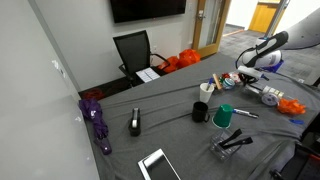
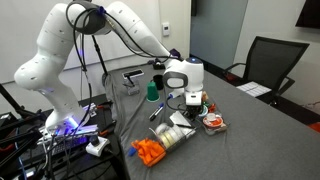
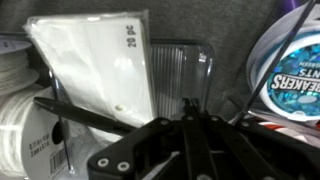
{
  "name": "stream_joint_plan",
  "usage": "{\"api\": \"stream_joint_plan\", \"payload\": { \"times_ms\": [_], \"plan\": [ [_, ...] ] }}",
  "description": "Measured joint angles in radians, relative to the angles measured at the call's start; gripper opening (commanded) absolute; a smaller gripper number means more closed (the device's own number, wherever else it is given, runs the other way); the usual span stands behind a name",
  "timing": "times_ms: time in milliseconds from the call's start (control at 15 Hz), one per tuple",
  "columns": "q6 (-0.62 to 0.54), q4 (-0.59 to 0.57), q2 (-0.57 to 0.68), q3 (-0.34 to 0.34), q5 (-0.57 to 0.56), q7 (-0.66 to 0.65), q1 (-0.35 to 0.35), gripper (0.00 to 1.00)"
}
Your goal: Turn the closest tray to the right
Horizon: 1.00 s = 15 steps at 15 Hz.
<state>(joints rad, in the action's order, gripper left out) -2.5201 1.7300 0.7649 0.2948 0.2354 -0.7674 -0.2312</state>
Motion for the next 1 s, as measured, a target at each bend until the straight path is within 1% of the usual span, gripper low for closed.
{"api": "stream_joint_plan", "payload": {
  "times_ms": [400,733,800,867,1000],
  "plan": [
    [0.013,-0.029,0.006,0.001,0.018,0.002,-0.058,0.01],
    [0.013,-0.031,0.014,0.007,0.015,0.009,-0.073,0.01],
    [0.013,-0.032,0.017,0.008,0.012,0.013,-0.074,0.29],
    [0.013,-0.033,0.022,0.010,0.008,0.019,-0.074,0.30],
    [0.013,-0.040,0.033,0.013,0.002,0.043,-0.074,0.43]
  ]
}}
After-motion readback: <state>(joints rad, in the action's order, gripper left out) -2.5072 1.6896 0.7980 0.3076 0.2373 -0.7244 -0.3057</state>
